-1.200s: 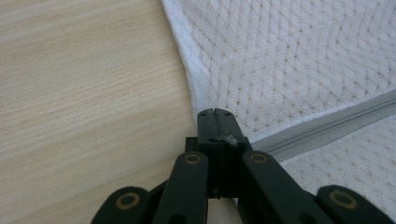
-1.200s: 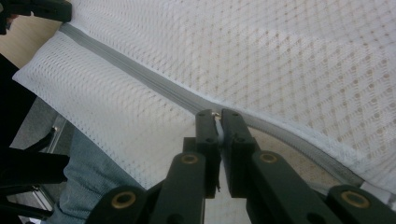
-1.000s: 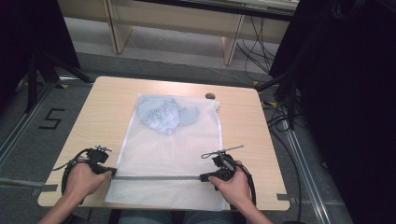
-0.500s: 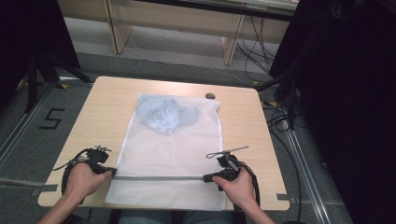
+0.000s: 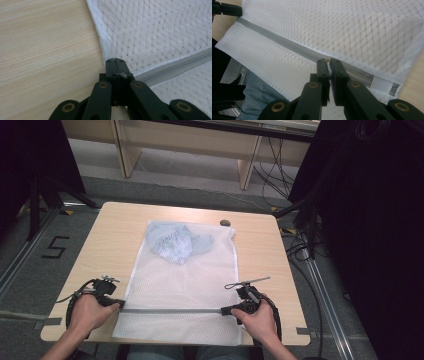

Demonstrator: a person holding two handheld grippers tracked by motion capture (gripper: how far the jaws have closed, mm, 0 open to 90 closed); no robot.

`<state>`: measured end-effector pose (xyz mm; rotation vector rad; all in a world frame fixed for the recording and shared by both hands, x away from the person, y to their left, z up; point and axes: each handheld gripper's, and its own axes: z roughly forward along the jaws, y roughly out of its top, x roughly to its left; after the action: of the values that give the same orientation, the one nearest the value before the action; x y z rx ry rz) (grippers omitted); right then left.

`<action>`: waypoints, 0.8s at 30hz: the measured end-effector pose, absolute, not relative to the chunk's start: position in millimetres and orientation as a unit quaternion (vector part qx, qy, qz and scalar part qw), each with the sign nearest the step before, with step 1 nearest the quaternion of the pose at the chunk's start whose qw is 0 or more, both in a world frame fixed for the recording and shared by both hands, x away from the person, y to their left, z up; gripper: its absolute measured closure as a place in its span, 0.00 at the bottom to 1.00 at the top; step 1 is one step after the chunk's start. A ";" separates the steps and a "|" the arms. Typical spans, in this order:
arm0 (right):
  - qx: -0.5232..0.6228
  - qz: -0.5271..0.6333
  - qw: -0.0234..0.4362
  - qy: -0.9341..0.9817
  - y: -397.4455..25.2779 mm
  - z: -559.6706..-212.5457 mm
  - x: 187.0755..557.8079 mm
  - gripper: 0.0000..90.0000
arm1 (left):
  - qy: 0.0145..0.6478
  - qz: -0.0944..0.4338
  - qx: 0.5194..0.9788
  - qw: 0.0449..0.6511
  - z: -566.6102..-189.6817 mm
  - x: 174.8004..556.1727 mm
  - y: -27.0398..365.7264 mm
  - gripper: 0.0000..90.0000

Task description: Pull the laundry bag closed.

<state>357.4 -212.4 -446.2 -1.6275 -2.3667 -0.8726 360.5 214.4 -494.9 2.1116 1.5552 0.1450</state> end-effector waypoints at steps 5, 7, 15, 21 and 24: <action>-0.543 -0.290 0.068 -0.785 -214.6 -446.4 357.4 0.97 | 0.573 0.053 0.778 0.254 -494.9 360.6 214.5 1.00; -0.542 -0.291 0.067 -0.785 -215.1 -446.5 357.1 0.97 | 0.573 0.053 0.777 0.255 -494.9 360.6 214.3 1.00; -0.545 -0.291 0.073 -0.783 -218.9 -446.6 357.8 0.97 | 0.572 0.053 0.778 0.254 -494.8 360.8 214.7 1.00; -0.543 -0.293 0.073 -0.784 -219.4 -447.3 358.4 0.97 | 0.572 0.053 0.778 0.254 -494.8 360.9 214.8 1.00; -0.554 -0.291 0.081 -0.776 -217.7 -446.4 357.1 0.97 | 0.579 0.057 0.771 0.258 -495.7 360.8 213.6 1.00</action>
<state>357.1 -217.7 -446.4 -1.6577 -2.3191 -0.8693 360.8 213.6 -495.7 2.0912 1.5698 0.1534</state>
